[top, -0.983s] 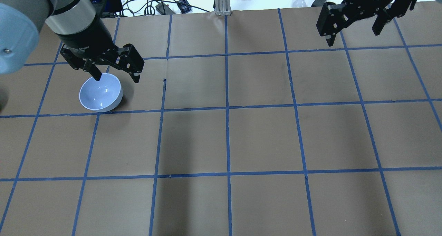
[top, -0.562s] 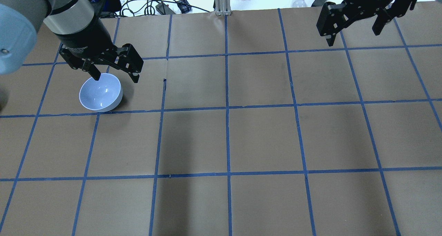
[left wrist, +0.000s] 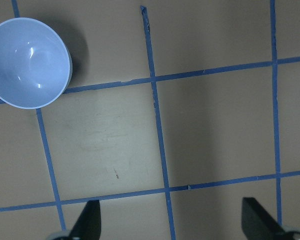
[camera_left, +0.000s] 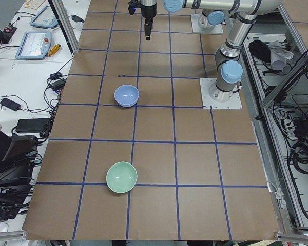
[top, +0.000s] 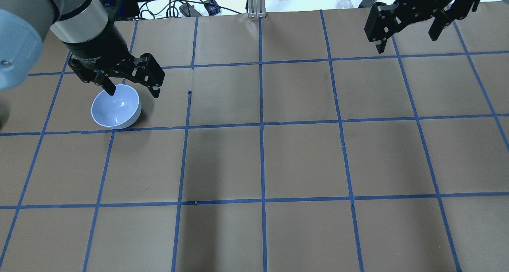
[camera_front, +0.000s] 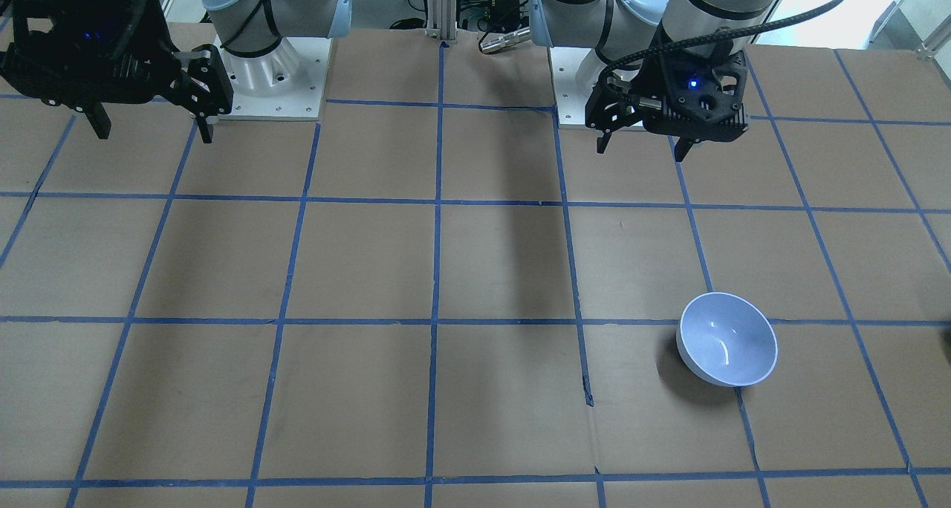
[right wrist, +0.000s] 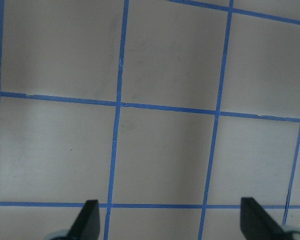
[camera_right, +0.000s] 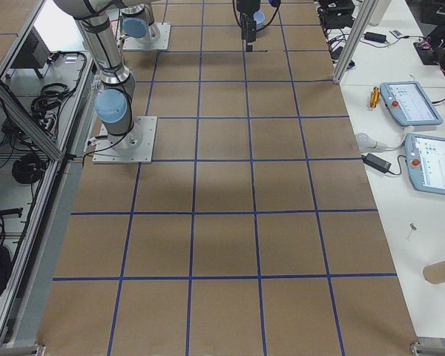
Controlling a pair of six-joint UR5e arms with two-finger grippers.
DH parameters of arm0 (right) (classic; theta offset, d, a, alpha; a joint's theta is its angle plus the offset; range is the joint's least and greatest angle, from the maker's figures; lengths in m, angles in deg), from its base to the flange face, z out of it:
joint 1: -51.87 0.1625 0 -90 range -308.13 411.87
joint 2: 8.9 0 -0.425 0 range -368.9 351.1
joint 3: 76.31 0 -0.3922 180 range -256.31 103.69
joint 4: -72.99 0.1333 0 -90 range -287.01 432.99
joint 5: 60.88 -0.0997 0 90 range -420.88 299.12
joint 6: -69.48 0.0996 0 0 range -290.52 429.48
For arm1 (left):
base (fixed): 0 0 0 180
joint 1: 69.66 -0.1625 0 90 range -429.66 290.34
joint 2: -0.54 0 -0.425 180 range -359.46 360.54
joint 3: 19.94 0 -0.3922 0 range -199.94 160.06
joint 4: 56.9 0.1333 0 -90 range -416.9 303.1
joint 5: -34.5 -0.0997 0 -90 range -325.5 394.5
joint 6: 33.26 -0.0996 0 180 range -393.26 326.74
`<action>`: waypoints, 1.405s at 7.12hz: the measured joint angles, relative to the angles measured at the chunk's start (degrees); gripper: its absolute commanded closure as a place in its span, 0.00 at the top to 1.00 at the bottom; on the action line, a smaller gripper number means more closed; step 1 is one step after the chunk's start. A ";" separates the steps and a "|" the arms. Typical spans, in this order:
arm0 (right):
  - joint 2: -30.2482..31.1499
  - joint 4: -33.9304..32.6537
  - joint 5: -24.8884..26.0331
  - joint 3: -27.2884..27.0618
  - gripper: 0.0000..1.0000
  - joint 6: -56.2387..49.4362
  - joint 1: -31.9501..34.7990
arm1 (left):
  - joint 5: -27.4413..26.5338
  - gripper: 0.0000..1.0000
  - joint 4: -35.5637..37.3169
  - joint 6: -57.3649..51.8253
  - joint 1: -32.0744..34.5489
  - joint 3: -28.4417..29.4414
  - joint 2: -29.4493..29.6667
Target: Stack green bowl on blue bowl
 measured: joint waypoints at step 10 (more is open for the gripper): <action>0.00 0.00 0.00 0.00 1.00 0.00 0.01 | -0.12 1.00 -0.38 -8.72 -6.44 1.74 0.10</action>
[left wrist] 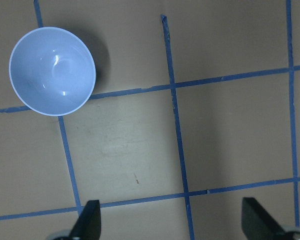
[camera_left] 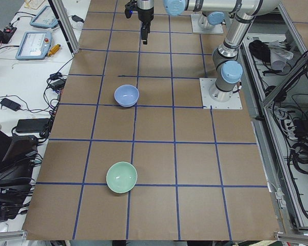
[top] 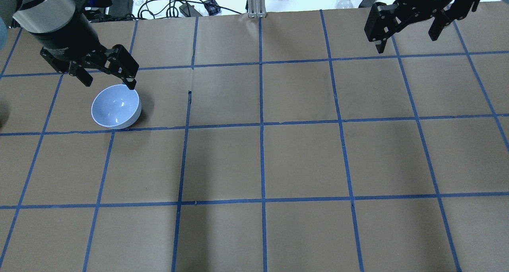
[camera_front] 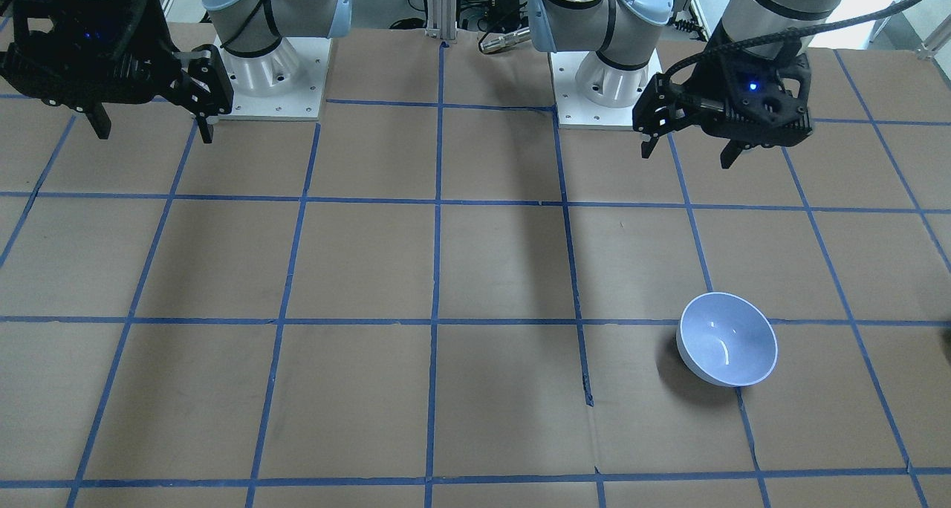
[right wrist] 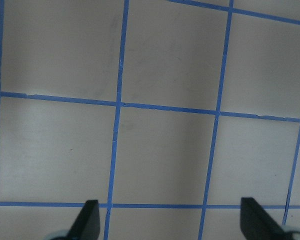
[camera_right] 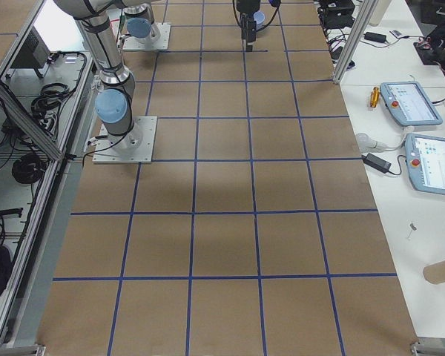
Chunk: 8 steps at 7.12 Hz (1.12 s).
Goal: Stack green bowl on blue bowl
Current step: 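Move the left gripper away from the blue bowl toward the robot's base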
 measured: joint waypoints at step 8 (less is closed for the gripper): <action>0.00 0.00 0.00 0.00 1.00 0.00 -0.03 | -2.21 1.00 2.24 -48.05 -22.46 0.29 2.37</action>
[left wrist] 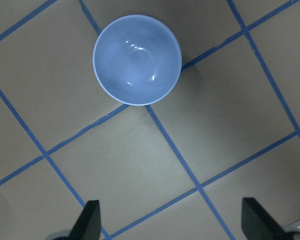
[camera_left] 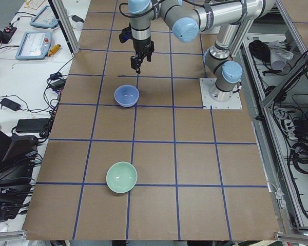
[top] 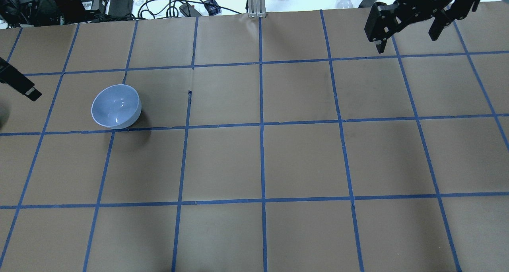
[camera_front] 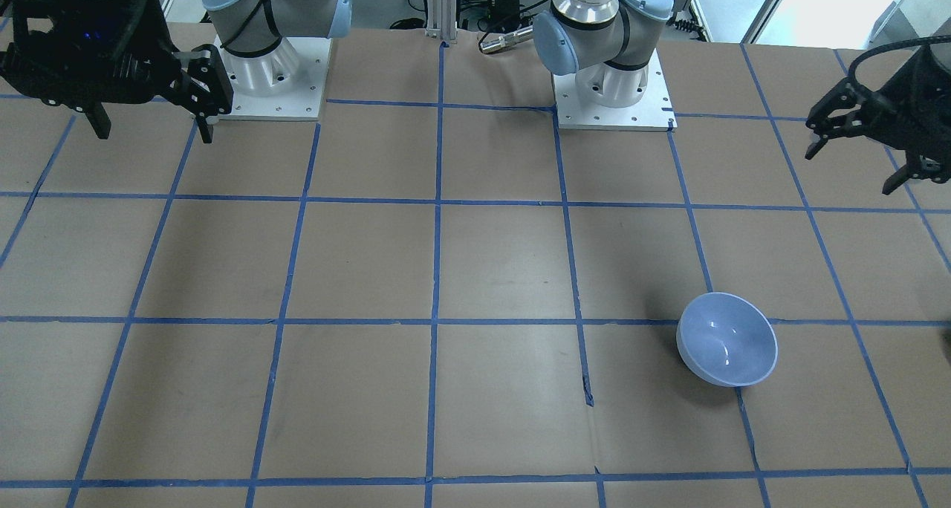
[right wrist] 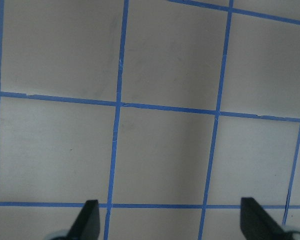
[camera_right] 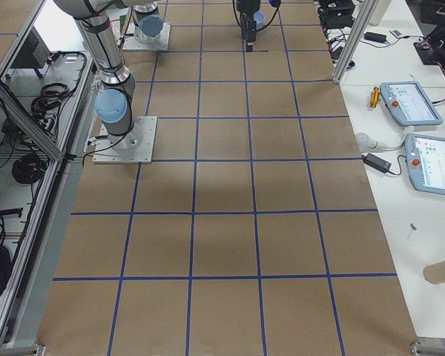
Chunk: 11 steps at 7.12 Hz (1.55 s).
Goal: Stack green bowl on blue bowl
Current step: 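Move the left gripper away from the blue bowl toward the robot's base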
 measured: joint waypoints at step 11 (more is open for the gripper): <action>0.00 0.00 0.00 0.00 1.00 0.00 0.03 | 2.65 1.00 19.47 -47.33 -23.97 0.43 15.50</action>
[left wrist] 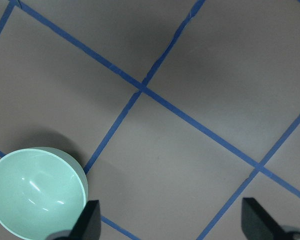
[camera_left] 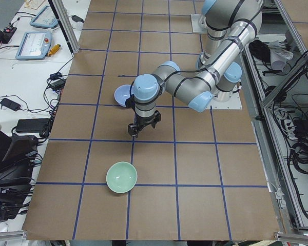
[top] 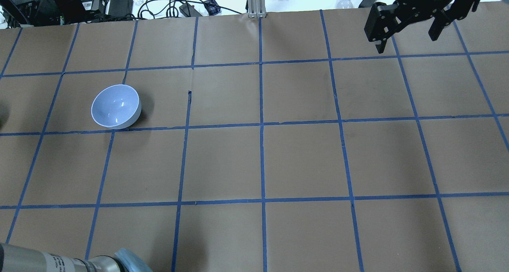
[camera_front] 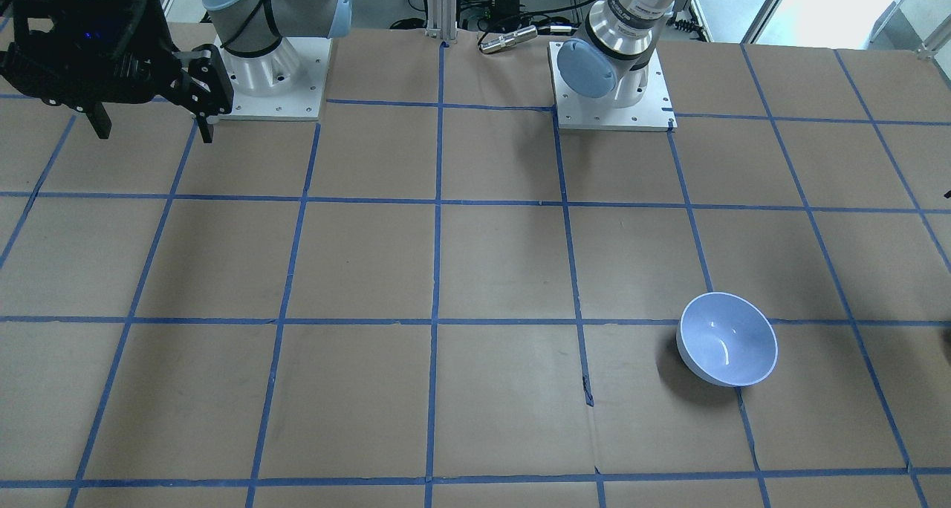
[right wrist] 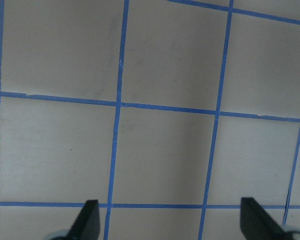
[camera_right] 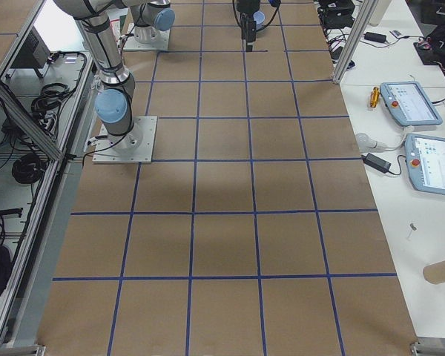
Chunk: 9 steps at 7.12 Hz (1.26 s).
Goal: Stack green bowl on blue bowl
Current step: 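Move the left gripper away from the blue bowl toward the robot's base, then lower the left gripper and grasp the rim of the pale green bowl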
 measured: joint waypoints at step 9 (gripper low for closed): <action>0.00 0.00 0.00 0.00 1.00 0.00 -0.01 | 1.10 1.00 13.76 -12.99 -2.68 5.88 15.26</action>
